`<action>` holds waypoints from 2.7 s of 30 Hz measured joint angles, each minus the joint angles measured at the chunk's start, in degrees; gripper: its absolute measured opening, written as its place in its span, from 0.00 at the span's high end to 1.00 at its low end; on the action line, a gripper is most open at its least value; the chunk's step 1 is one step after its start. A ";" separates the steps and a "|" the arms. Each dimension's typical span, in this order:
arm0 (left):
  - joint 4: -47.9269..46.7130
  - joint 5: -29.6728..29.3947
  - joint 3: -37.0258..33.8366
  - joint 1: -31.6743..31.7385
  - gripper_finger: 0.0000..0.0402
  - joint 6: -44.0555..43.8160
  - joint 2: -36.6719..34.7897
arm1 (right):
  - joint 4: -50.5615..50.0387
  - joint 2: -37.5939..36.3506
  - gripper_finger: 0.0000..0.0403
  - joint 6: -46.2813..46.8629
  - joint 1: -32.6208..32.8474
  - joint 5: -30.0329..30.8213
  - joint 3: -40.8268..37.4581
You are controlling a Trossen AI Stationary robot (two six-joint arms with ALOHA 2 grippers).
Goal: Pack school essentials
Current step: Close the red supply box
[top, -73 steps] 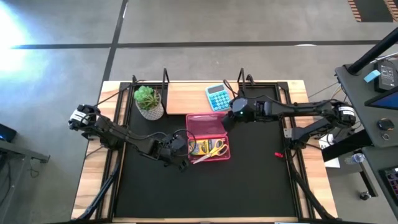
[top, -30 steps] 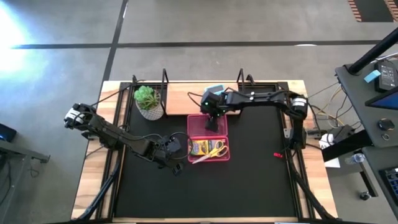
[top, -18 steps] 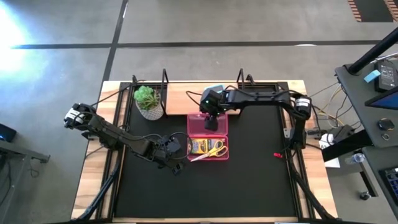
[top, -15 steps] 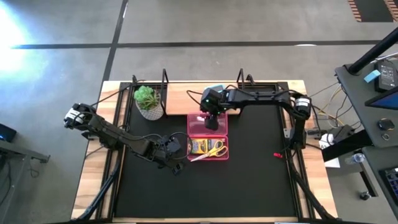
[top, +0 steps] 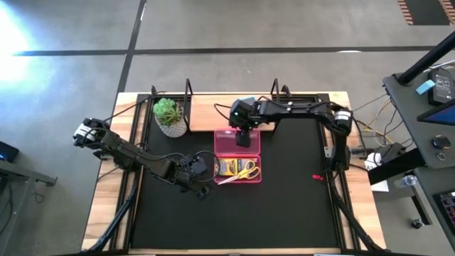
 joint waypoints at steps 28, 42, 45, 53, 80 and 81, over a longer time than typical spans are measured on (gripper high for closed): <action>-0.51 0.00 -0.04 0.00 0.03 -0.02 0.00 | -1.19 -0.05 0.98 1.43 -0.36 0.87 -0.07; -0.40 -4.08 -0.04 0.07 0.03 0.07 0.11 | -5.20 -2.16 0.98 2.37 1.39 1.02 4.57; -0.19 -8.82 -0.04 0.65 0.03 0.01 0.13 | -5.41 -2.29 0.98 3.69 2.54 0.95 4.91; 0.45 -25.13 -0.04 4.97 0.03 -2.47 -0.26 | -6.45 -2.29 0.98 4.93 6.38 0.85 5.14; -0.34 -2.45 -8.64 7.36 0.03 -1.04 -8.92 | -9.62 -2.29 0.98 3.82 9.50 0.90 5.16; -0.29 -2.47 -8.98 6.36 0.03 -2.80 -9.07 | -9.60 -2.29 0.98 3.82 9.54 0.93 5.19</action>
